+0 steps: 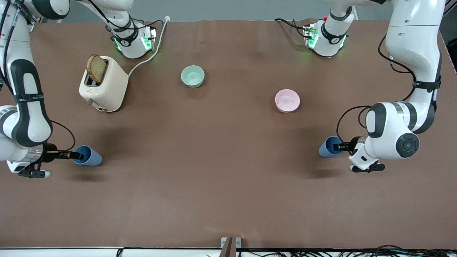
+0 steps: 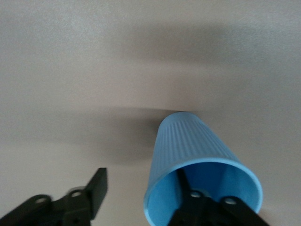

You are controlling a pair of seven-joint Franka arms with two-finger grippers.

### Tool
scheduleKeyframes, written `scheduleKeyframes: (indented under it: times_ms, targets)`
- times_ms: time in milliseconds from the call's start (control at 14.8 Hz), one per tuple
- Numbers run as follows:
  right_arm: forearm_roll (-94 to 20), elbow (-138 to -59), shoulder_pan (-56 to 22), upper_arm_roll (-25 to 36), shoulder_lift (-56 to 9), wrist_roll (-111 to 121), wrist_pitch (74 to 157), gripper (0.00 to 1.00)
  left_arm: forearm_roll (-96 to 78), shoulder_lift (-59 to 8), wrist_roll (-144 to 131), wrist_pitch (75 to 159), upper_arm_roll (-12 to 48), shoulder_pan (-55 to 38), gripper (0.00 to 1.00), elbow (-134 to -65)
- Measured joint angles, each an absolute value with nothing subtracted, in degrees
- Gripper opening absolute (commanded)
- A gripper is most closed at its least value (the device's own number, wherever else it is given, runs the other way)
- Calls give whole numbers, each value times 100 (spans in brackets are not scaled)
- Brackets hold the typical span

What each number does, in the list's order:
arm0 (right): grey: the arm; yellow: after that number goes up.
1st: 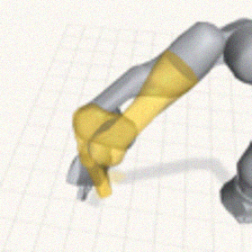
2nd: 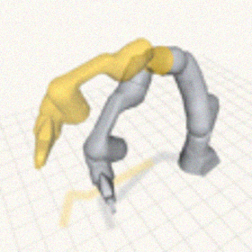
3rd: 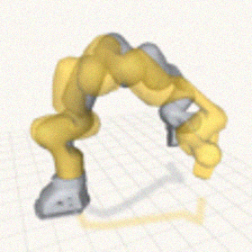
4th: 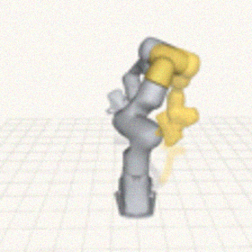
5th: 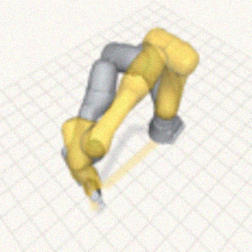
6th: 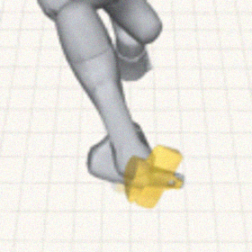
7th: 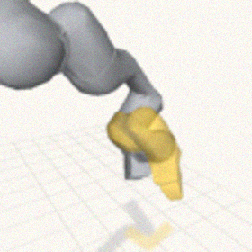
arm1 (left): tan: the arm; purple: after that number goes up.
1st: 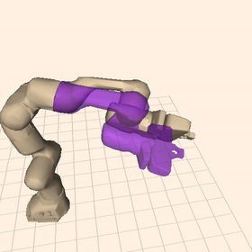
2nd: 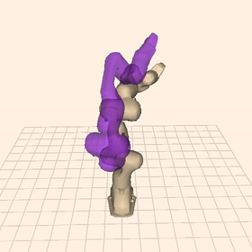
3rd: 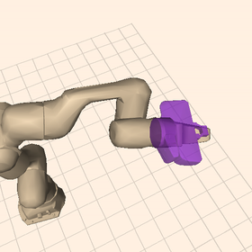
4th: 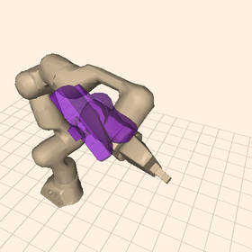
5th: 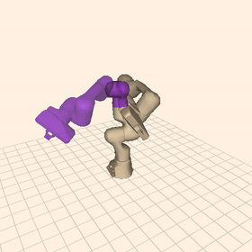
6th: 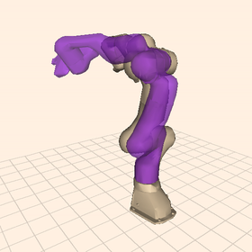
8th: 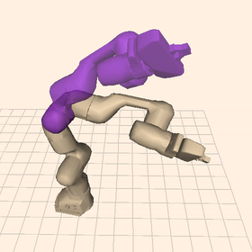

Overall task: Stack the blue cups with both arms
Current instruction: 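Close the left gripper and the right gripper around each blue cup, then lift the cup with the left gripper while the right gripper lifts its cup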

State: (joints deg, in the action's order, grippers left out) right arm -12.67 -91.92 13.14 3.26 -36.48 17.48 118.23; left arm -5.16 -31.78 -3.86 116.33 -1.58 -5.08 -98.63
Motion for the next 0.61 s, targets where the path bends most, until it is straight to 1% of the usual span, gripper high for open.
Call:
scheduleKeyframes:
  times_ms: [135,203,271,339,474,609]
  targets:
    - [-1267,-9227,1281,325,-3648,1748,11823,12,-516,-3177,-386,11632,-155,-531,1,-9849]
    - [-1267,-9234,1275,325,-3648,1748,11823,10,-516,-3178,-386,11632,-152,-537,1,-9846]
    - [-1267,-9233,1273,326,-3646,1748,11826,6,-516,-3178,-386,11632,-151,-540,1,-9846]
    - [-1267,-9230,1273,326,-3638,1748,11834,4,-518,-3177,-385,11632,-151,-540,1,-9843]
    - [-1267,-9200,1273,328,-3615,1748,11853,1,-518,-3158,-377,11621,-141,-546,1,-9815]
    - [-1267,-9125,1273,329,-3560,1748,11866,1,-518,-3155,-370,11594,-138,-556,1,-9655]
